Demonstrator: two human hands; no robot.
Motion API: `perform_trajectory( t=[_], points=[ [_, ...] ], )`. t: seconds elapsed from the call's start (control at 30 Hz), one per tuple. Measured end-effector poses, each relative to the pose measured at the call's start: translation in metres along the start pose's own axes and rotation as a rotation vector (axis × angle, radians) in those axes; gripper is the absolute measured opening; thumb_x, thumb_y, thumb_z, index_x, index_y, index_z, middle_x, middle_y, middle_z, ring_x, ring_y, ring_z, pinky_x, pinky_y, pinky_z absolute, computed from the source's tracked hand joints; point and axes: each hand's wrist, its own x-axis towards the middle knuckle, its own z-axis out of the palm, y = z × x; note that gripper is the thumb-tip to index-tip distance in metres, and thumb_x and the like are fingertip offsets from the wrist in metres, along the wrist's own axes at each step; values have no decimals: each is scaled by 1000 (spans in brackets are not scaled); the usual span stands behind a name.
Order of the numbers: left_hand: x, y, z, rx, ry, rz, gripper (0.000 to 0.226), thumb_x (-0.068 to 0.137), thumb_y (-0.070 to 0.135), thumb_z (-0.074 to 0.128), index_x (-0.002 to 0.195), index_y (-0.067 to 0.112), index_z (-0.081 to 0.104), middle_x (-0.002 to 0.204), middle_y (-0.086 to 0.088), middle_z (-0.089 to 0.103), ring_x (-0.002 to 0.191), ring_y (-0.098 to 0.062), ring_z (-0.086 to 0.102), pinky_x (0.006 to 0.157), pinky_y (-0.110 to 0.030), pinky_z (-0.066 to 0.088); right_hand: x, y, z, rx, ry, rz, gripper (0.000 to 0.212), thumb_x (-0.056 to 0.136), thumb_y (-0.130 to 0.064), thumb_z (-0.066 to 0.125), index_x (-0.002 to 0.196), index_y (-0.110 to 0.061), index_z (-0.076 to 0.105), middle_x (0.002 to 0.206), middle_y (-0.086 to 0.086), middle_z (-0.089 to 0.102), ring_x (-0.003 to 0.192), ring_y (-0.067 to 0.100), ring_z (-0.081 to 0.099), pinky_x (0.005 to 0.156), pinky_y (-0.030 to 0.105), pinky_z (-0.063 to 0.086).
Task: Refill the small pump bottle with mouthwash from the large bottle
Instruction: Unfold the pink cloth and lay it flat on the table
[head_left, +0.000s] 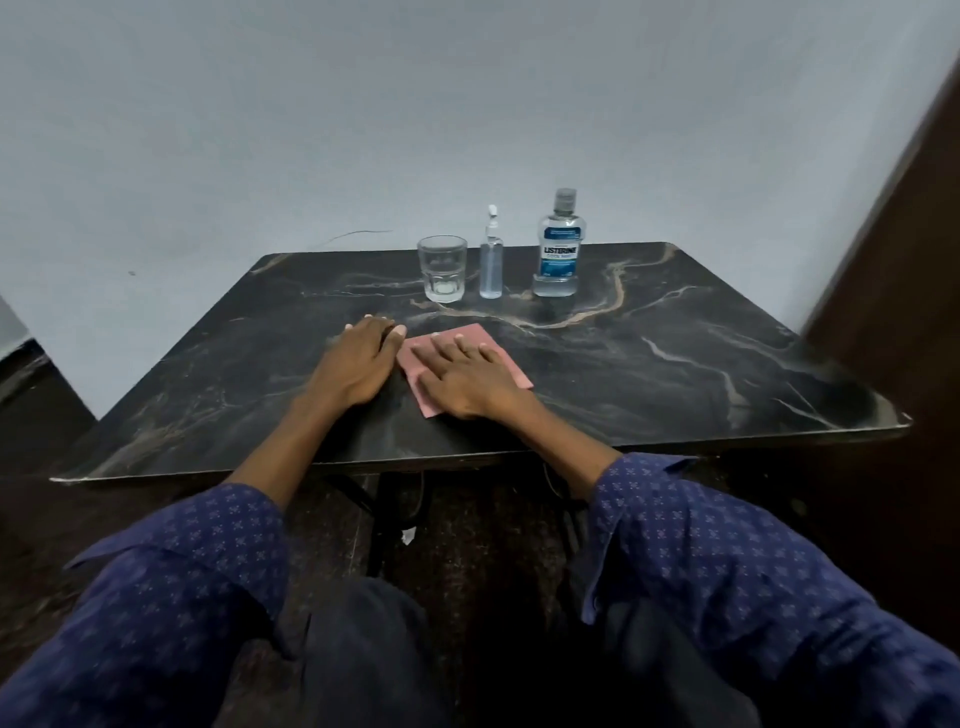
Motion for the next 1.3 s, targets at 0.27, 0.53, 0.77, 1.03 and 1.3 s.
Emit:
perform_trajectory(
  t=[0.27,0.53,0.77,1.03,1.3],
  points=[
    [1,25,10,171,-32,28,39,114,30,38,125,2,62,133,-25,63,130,-43,56,124,-56,29,-96,186,-45,-45,141,446,62,112,-52,13,170,-31,8,178,3,1,164,31,7,132,55,6],
    [0,109,45,125,-79,34,39,111,23,38,119,-4,65,132,-30,61,124,-46,58,110,-51,44,-117,164,-37,35,184,627,65,112,-46,15,170,-19,5,176,16,0,163,39,5,132,57,1],
    [-8,104,47,163,31,74,37,108,13,40,133,2,65,139,-23,62,129,-42,58,108,-49,42,-80,63,-9,4,72,199,63,109,-49,21,169,-32,14,178,5,5,164,32,3,131,53,2],
    [-2,105,45,221,54,37,34,101,17,46,123,6,70,131,-18,67,120,-44,62,100,-52,50,-100,230,-61,37,224,599,63,112,-49,15,170,-26,14,177,11,9,163,36,9,132,58,1],
    [9,86,36,225,-59,92,32,104,21,50,128,9,68,137,-13,66,128,-38,60,107,-49,49,-32,180,-54,49,171,628,67,112,-48,15,170,-15,5,176,18,0,162,45,-1,131,60,-3]
  ],
)
